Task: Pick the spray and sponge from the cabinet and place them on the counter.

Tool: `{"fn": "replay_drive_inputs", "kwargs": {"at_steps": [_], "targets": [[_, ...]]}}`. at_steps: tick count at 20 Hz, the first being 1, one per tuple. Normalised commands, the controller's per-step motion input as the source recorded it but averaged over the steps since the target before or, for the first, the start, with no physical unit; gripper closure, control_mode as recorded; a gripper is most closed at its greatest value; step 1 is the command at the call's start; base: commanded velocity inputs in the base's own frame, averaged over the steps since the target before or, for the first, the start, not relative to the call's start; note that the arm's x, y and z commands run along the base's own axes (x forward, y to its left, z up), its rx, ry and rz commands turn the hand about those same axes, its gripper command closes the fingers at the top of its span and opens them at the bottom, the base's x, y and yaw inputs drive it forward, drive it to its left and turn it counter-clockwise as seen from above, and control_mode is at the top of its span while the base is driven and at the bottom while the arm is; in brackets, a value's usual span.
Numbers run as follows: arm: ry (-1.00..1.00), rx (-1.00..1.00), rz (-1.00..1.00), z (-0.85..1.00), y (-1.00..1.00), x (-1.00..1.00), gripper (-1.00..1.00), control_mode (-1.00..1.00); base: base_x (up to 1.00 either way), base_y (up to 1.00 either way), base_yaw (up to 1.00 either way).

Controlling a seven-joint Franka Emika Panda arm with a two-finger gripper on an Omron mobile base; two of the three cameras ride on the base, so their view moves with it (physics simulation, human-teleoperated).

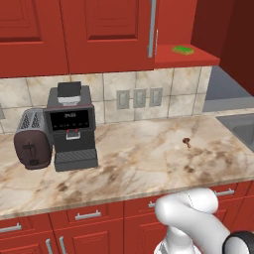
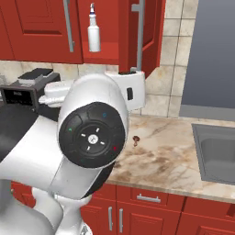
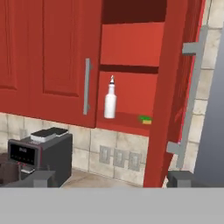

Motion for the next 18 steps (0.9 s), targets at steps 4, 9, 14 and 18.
{"fn": "replay_drive_inputs", "kwargs": {"at_steps": [4,9,14,18], "targets": [[0.0,-0.18,-0.08,-0.04,0.64,-0.46,-1.0,-1.0,0.0,0.0,0.0],[0.0,-0.13,-0.07,0.11,0.59,-0.39,-1.0,-1.0,0.0,0.0,0.0],[0.0,-0.06,-0.06,0.18,0.44,-0.09,-1.0,-1.0,0.0,0.0,0.0],[0.01,0.0,-0.08,0.06,0.35,0.0,-1.0,-1.0,0.0,0.0,0.0]]}}
